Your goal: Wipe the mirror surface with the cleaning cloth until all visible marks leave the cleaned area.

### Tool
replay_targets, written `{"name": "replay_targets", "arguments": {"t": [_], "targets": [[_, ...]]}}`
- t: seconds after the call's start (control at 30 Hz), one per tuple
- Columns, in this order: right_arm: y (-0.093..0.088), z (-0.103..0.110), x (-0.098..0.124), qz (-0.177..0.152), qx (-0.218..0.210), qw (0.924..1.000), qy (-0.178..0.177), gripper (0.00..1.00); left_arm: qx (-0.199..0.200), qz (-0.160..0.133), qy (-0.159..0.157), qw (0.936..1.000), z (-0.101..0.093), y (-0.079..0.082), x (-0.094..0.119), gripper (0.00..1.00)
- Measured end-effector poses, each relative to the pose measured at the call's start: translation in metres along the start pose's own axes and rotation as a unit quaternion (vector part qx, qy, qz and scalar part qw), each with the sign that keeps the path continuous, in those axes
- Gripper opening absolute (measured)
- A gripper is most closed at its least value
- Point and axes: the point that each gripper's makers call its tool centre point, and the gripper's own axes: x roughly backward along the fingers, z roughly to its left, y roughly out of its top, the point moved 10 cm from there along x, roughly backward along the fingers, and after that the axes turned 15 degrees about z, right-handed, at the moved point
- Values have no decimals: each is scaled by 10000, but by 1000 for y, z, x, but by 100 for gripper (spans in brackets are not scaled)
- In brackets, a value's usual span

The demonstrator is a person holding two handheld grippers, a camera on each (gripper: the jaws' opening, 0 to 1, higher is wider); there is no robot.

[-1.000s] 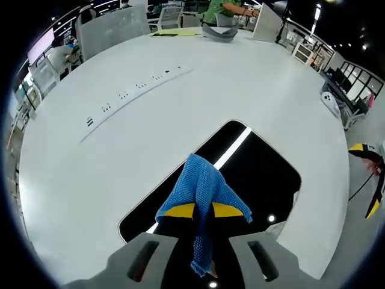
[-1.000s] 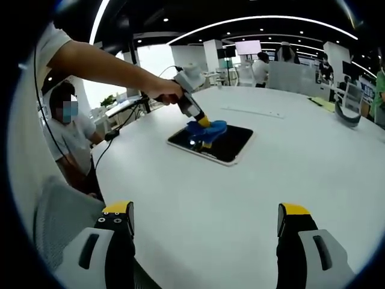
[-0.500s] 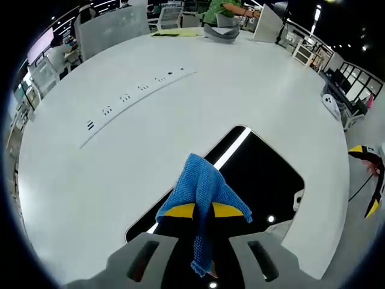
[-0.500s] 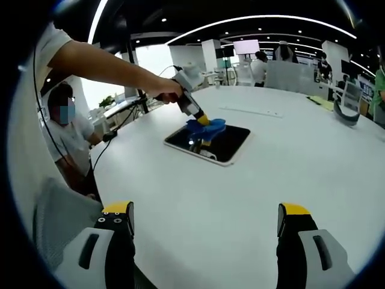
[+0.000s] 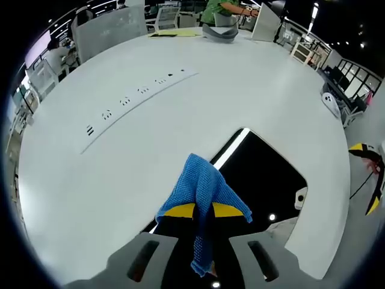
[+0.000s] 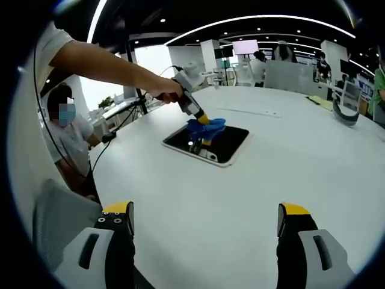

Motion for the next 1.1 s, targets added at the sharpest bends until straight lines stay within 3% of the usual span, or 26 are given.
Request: {"name": "replay_targets", "arguments": {"t": [1.1], "targets": [[-1, 2, 1, 62, 12, 10000, 0, 100, -17, -66, 111, 9999, 2, 4, 1, 7]]}}
